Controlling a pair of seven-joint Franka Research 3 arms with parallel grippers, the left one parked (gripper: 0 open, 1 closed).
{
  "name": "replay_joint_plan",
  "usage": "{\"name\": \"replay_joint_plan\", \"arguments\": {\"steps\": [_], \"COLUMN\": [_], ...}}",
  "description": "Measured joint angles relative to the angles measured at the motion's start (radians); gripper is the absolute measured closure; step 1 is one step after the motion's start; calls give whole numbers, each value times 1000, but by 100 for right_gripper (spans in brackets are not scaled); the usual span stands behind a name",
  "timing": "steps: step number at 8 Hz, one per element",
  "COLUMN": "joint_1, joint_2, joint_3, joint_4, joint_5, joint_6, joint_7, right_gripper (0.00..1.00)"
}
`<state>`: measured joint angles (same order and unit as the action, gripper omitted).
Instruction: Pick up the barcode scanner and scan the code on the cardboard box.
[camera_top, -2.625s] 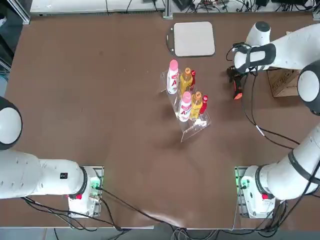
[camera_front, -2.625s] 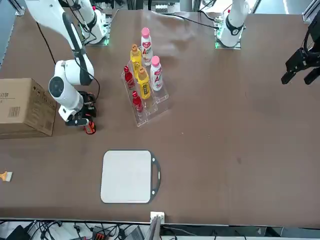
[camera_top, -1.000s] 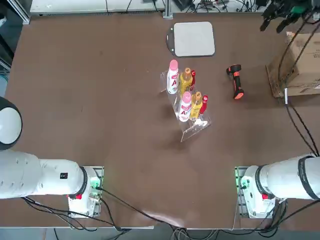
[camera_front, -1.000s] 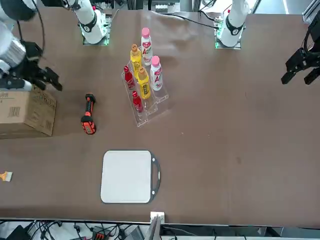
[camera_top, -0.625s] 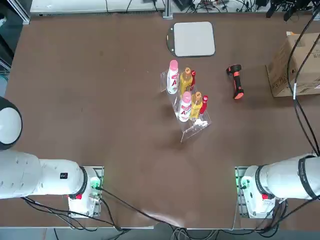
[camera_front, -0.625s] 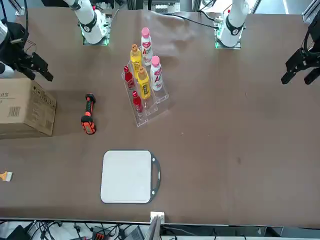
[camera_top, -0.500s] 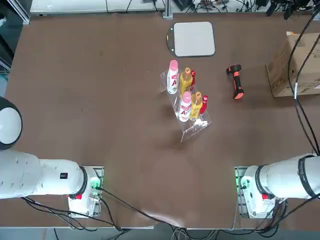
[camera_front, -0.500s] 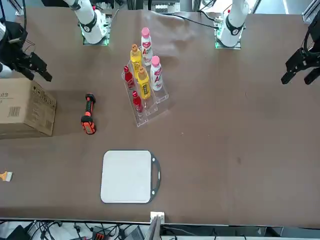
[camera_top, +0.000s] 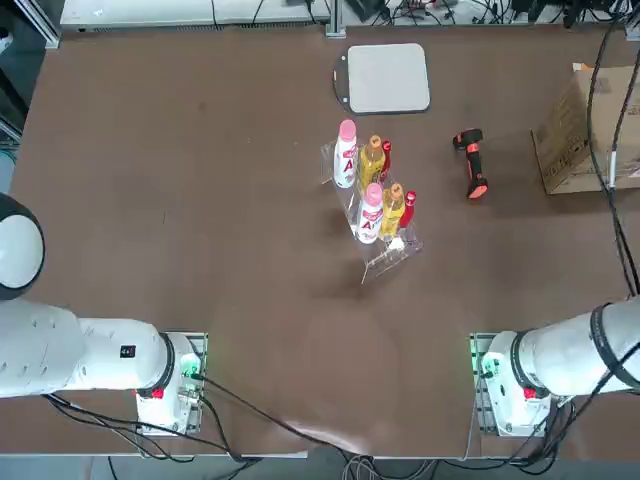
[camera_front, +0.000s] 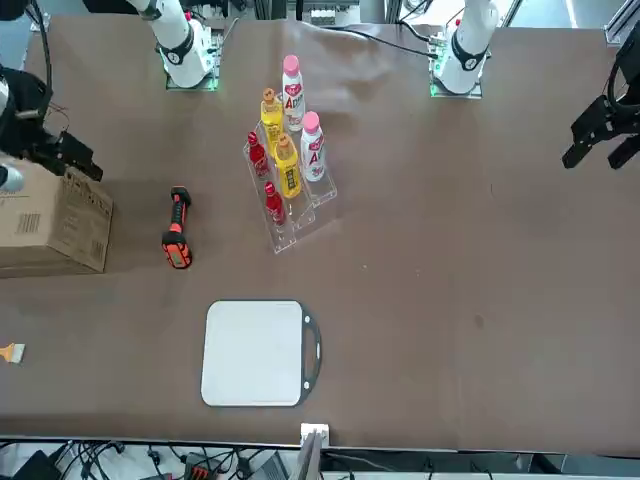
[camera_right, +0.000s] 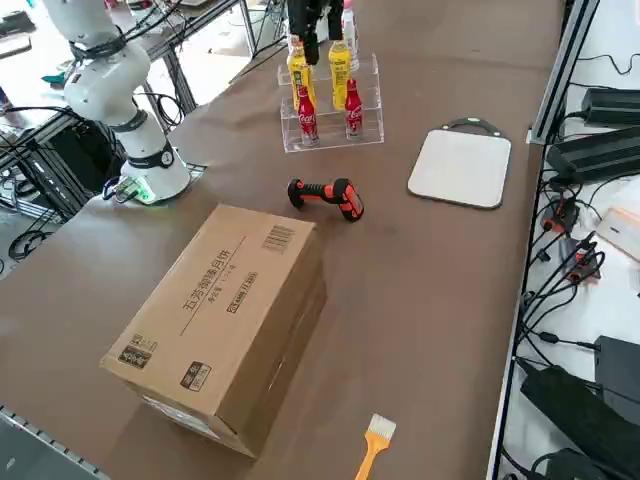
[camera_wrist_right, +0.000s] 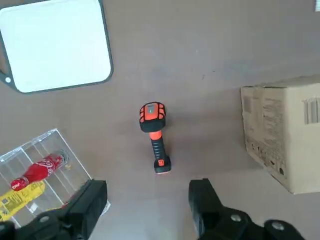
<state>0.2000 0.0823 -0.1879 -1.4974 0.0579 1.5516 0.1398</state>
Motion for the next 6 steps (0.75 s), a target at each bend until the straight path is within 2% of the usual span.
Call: {"name": "replay_joint_plan", "arguments": {"steps": [3, 6], "joint_1": [-2, -7], "joint_2": [60, 81], "joint_3": [-1, -4], "joint_4": [92, 119], "joint_5": [-1, -1], "joint_6": [-17, -21], "joint_7": [0, -1], "right_gripper": [0, 0]}}
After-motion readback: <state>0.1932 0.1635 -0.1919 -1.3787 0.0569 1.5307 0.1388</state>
